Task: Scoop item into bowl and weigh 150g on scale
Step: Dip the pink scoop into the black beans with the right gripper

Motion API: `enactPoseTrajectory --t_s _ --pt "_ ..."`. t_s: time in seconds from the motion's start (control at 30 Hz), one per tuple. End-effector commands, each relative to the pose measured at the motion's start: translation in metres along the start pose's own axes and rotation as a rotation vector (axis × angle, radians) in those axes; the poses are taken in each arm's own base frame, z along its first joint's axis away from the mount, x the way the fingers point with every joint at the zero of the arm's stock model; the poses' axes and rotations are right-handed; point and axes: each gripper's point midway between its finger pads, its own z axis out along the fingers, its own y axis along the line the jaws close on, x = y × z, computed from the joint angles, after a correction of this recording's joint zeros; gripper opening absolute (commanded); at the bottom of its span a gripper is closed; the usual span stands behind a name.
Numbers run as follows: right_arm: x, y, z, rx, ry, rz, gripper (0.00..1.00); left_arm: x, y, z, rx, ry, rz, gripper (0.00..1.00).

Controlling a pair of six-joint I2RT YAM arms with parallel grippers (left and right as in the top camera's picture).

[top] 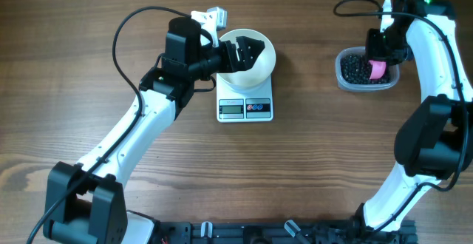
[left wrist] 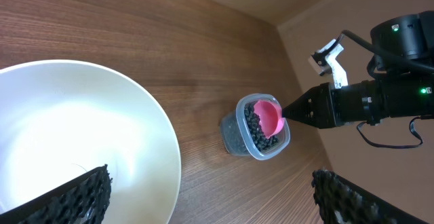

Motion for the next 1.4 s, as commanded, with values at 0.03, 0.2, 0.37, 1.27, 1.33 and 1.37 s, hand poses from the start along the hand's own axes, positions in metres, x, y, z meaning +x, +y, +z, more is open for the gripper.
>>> enactPoseTrajectory --t_s 0.03,0.2,0.37,1.27,1.33,1.37 --pt "0.022 -0.026 0.034 0.131 0.113 0.009 0.11 -0.005 0.000 -0.002 -0.003 -0.015 0.027 1.00" --pt "0.024 -0.038 0.031 0.201 0.121 0.023 0.14 -0.006 -0.001 -0.002 -0.002 -0.016 0.028 1.00" --pt "0.019 -0.041 0.031 0.218 0.097 0.028 0.17 -0.006 -0.001 -0.002 -0.002 -0.017 0.029 1.00" --pt "0.008 -0.083 -0.008 0.258 0.067 0.183 1.00 -0.006 -0.001 -0.002 -0.002 -0.017 0.029 1.00" --pt "0.004 -0.066 -0.003 0.111 0.059 0.159 1.00 -0.006 -0.001 -0.002 -0.002 -0.017 0.029 1.00" --pt "0.000 -0.055 -0.002 0.035 0.047 0.123 1.00 -0.006 -0.001 -0.002 -0.002 -0.017 0.029 1.00"
